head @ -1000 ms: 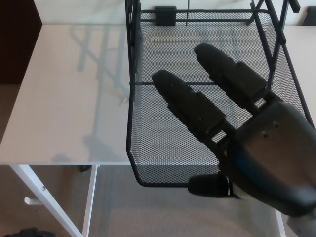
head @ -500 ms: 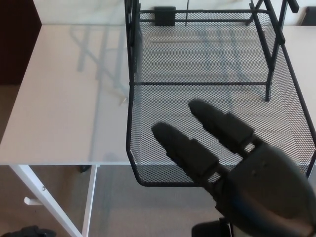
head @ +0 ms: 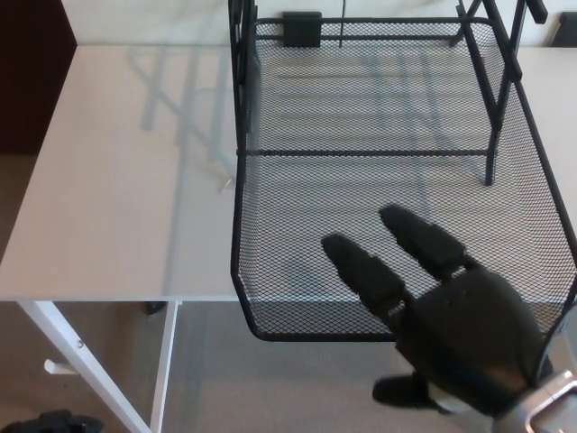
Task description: The robot walk towards a table in front and then pushes a layer of a file tray back to its original position using its right hand
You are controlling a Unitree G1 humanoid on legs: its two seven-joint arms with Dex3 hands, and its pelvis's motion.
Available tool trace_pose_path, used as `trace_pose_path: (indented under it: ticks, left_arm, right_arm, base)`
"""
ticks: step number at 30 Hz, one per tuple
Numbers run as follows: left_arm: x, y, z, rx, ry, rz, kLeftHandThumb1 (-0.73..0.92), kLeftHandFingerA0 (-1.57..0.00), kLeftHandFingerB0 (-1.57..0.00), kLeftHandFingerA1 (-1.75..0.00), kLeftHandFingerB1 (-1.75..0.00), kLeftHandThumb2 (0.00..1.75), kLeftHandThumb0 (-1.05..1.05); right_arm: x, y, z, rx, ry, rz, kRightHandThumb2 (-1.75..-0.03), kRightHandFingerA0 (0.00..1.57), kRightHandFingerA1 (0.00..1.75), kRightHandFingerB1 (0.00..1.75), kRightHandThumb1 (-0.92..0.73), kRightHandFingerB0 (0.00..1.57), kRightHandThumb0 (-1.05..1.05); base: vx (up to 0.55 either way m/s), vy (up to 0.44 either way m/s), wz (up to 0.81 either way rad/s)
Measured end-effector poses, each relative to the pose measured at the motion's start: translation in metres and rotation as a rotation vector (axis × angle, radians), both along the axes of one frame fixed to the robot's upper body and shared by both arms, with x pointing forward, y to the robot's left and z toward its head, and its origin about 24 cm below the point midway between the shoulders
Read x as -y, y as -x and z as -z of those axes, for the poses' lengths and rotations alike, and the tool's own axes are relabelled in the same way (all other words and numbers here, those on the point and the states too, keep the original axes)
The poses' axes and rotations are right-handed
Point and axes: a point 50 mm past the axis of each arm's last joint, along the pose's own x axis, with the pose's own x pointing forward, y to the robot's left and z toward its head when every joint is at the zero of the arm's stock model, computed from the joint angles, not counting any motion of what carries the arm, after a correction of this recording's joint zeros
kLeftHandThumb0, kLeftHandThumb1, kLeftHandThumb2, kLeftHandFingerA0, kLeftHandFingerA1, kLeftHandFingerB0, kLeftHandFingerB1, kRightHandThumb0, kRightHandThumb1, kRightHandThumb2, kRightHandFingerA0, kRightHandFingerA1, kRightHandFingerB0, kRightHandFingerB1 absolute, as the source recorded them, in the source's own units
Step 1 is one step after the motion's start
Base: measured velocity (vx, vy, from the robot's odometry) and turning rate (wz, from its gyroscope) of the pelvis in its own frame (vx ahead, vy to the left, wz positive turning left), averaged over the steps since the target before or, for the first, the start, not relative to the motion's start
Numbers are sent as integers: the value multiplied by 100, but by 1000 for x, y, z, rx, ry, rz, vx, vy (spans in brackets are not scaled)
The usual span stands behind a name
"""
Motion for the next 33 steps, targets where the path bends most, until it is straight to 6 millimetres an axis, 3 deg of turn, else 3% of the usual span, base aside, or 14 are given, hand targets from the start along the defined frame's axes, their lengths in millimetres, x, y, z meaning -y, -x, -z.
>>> trace_pose_path:
  ticks: [5,6,7,8,19,20,21,22,23,24,29,33]
  left_arm:
    - [-1,0,0,-5,-13,12,69,-48,-33,-41,-36,61,-27]
    - [-1,0,-1,-5,-16,13,69,-48,-33,-42,-36,61,-28]
    - [-1,0,-1,-5,-18,14,69,-49,-33,-42,-36,61,-28]
    - [-2,0,-1,-5,-19,15,69,-49,-33,-42,-36,61,-28]
    - [-2,-4,-3,1,-27,21,69,-49,-33,-41,-36,61,-29]
    - [-2,-4,-3,2,-27,22,69,-49,-34,-41,-36,61,-30]
    - [-2,-4,-3,2,-28,22,69,-48,-34,-41,-36,61,-29]
    - [-2,-4,-3,2,-28,24,69,-48,-34,-41,-36,61,-29]
    - [-1,-4,-3,3,-29,25,69,-48,-34,-41,-36,61,-29]
    - [-1,-5,-4,4,-30,26,69,-48,-34,-41,-36,61,-29]
    - [-1,-5,-4,7,-30,27,69,-49,-34,-42,-36,61,-30]
    - [-1,-5,-5,8,-30,29,69,-48,-33,-41,-35,61,-29]
  right_arm:
    - [-7,-4,-8,93,-13,3,-84,0,0,0,-54,0,-87]
    - [-8,-5,-9,105,-13,2,-60,0,0,0,-64,0,-79]
    - [-9,-5,-9,114,-14,1,-83,0,0,0,-52,0,-87]
    - [-10,-5,-10,121,-16,-1,-86,0,0,1,-54,0,-90]
    - [-17,-19,0,133,13,8,-83,0,0,0,-50,0,-85]
    - [-17,-22,2,127,19,14,-59,0,0,0,-59,0,-81]
    - [-16,-23,4,121,24,20,-87,0,0,0,-52,0,-88]
    - [-16,-24,6,118,27,23,-87,0,0,0,-52,0,-88]
    - [-15,-28,8,108,36,30,-59,0,0,0,-60,0,-82]
    - [-14,-29,10,104,41,36,-85,0,0,0,-51,0,-87]
    - [-9,-40,17,85,81,68,-91,0,1,0,-55,0,-90]
    - [-4,-49,16,88,106,104,-86,0,0,1,-52,0,-87]
  base:
    - [0,0,0]
    - [0,0,0]
    - [0,0,0]
    - [0,0,0]
    - [0,0,0]
    - [0,0,0]
    - [0,0,0]
    - [0,0,0]
    - [0,0,0]
    - [0,0,0]
    - [0,0,0]
    - [0,0,0]
